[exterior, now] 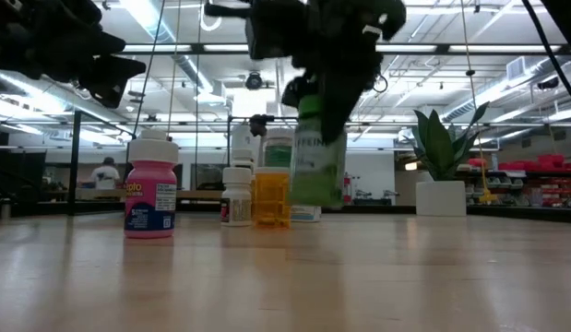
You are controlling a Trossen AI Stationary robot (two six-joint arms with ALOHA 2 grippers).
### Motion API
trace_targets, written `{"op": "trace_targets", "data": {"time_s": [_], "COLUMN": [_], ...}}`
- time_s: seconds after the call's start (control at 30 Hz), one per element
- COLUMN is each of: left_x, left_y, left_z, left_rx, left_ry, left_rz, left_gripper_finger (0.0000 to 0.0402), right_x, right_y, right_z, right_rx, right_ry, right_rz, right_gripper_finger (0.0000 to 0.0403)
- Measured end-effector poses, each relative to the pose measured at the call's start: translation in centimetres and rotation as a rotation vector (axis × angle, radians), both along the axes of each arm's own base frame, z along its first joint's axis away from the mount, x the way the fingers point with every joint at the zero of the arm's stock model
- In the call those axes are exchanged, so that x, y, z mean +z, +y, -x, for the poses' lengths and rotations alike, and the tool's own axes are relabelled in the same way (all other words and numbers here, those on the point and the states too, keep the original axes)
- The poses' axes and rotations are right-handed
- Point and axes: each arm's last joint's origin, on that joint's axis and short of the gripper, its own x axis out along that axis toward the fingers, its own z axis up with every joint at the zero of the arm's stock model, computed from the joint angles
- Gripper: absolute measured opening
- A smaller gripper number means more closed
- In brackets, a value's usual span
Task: Pick and place medicine bottles onto shelf by color
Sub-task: Put the light green pill bottle on the shelf
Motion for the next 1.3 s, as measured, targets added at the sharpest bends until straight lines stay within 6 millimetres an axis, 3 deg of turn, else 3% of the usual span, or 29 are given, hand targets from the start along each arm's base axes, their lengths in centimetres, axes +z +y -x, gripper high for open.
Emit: {"op": "trace_targets", "data": {"time_s": [0.33,0.57,0.7,0.83,1.03,1.3], "left_x": [0.0,0.0,-0.4,0.3,2.0,3.9], "left_y": [0.0,0.0,0.0,-0.2,-1.0,-2.1], "left_z": [0.0,-0.1,-0.6,-1.9,-5.1,-10.0], "left_rx": [0.004,0.025,0.064,0.073,0.070,0.072], "left_ry": [0.005,0.010,0.060,0.118,0.200,0.345], "left_rz": [0.055,0.078,0.088,0.076,0.015,-0.036], "left_gripper_finger": [0.0180,0.0178,0.0182,0.0187,0.0187,0.0212], "right_x": [-1.7,-1.6,-0.6,2.1,5.0,5.7], "right_y": [1.2,1.2,1.2,1.4,1.7,0.2], "right_z": [0.9,0.6,0.5,1.1,3.7,9.6], "right_rx": [-0.072,-0.085,-0.083,-0.074,-0.086,-0.171], "right_ry": [0.037,0.009,-0.010,-0.106,-0.265,-0.457], "right_rz": [0.084,0.077,0.076,0.099,0.170,0.125], "right_gripper_finger": [0.0258,0.0315,0.0350,0.0366,0.0363,0.0353]}}
